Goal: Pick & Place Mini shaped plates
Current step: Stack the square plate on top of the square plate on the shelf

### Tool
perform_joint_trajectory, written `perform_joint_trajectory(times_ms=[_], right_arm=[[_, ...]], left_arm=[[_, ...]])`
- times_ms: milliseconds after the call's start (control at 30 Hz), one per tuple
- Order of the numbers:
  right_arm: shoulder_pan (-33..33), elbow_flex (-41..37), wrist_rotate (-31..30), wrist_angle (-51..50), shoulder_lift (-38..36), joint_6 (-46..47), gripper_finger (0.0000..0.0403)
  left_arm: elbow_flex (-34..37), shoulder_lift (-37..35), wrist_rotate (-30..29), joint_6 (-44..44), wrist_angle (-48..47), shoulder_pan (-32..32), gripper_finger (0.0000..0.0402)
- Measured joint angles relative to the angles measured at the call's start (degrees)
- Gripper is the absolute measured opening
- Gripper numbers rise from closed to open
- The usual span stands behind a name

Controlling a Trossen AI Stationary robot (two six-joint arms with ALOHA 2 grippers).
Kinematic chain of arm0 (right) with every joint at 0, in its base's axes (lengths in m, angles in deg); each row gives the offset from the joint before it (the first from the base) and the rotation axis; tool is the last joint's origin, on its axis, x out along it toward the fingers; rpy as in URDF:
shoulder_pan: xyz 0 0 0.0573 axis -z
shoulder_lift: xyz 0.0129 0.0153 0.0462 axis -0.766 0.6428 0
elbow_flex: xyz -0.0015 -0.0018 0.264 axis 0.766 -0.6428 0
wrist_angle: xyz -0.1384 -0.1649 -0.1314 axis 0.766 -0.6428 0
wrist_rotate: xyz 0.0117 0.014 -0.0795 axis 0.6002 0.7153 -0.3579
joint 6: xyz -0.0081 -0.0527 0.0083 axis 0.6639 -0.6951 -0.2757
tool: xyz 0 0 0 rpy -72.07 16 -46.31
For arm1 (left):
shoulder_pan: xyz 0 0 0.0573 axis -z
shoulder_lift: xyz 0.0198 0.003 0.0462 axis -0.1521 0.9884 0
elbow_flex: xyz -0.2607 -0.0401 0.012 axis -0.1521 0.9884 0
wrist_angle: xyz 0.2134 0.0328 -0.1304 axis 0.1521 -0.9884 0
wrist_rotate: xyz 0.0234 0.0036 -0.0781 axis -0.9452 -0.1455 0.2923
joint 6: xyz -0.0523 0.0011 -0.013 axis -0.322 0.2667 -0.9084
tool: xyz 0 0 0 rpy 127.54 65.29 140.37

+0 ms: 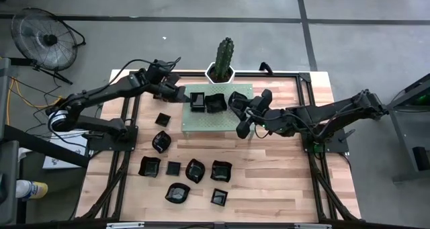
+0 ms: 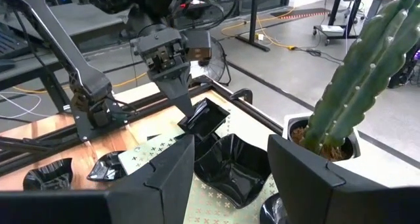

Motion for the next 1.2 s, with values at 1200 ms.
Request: perform_joint_trajectory(times_ms=[1200], right_arm=[[0.0,0.0,1.8,-3.5,0.0,3.0,0.0190]], left_arm=[[-3.4,0.5,-2.1,-2.5,-10.9,0.0,0.0000]])
